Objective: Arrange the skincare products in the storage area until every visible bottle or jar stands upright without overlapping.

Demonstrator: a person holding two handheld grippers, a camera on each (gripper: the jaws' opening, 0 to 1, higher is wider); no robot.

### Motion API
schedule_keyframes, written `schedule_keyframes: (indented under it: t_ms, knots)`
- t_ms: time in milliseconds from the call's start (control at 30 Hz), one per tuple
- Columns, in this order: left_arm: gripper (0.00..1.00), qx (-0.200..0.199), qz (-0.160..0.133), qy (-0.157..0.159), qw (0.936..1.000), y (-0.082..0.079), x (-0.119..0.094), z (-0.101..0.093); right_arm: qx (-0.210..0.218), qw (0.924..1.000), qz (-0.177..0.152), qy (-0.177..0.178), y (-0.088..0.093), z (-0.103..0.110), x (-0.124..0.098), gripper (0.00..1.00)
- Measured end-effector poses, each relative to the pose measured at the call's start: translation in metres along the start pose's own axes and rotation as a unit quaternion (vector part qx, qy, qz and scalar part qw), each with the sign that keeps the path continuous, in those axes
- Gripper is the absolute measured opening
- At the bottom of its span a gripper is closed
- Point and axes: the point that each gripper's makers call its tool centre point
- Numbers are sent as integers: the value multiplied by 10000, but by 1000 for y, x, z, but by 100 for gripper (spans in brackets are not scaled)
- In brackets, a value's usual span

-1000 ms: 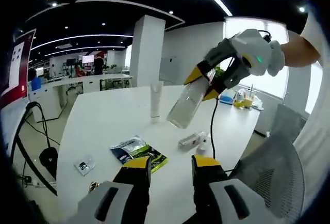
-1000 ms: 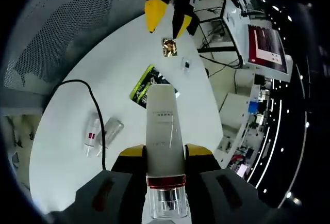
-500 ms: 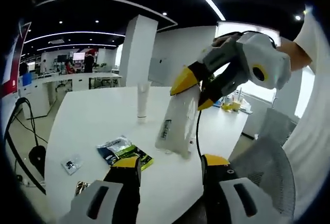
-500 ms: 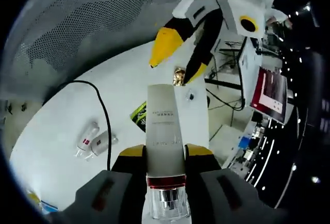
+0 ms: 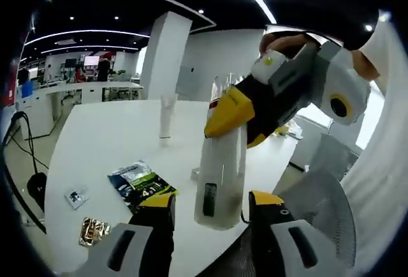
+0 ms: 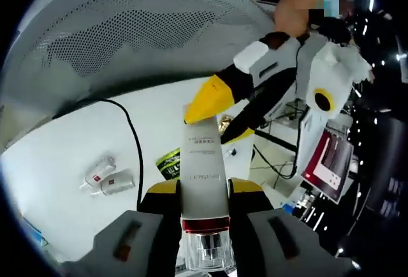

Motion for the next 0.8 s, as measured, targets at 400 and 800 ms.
schedule_keyframes:
  t_ms: [400,800]
  knots:
    - [41,-97,-76,281,9995,-3,0,-11,-695,9964,-417,233,-25,-21,11,25]
    - [35,-40,253,172,9995,7,-1,-8,-1149,9907,-616,400,-43,-32,20,25]
Point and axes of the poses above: the point that each gripper's makers call its tool centre point, and the gripper's own axes: x roughly forward along the fingers, z roughly to its left, y roughly out of its underside, and after that the axes turned 14 degrees about y, right-handed
